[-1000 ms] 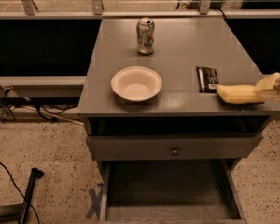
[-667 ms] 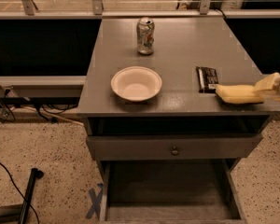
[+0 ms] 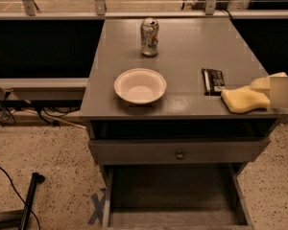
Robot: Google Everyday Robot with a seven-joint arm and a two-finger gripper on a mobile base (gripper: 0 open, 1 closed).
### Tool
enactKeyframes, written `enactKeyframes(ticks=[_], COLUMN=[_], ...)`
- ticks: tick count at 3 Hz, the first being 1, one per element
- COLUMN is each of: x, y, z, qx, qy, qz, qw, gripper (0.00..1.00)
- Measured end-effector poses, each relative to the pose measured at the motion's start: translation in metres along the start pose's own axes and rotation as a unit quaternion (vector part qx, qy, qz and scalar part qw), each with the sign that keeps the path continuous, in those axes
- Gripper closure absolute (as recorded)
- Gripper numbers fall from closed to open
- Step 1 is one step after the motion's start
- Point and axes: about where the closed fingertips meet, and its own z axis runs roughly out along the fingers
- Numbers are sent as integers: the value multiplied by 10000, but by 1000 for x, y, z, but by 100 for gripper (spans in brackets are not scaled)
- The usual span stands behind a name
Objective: Pick sponge from middle drawer and place on counter
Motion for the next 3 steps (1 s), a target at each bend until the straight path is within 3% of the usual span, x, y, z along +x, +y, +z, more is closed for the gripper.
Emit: enactKeyframes(ticks=[1,2,3], x=[-1,25,69], y=[-1,1,3], z=[1,-11,-45], qx=[4,-74,-125], qy=[-9,149,514], qz=[-5,108,339], qw=[10000,9998,9980], gripper=[0,0,0])
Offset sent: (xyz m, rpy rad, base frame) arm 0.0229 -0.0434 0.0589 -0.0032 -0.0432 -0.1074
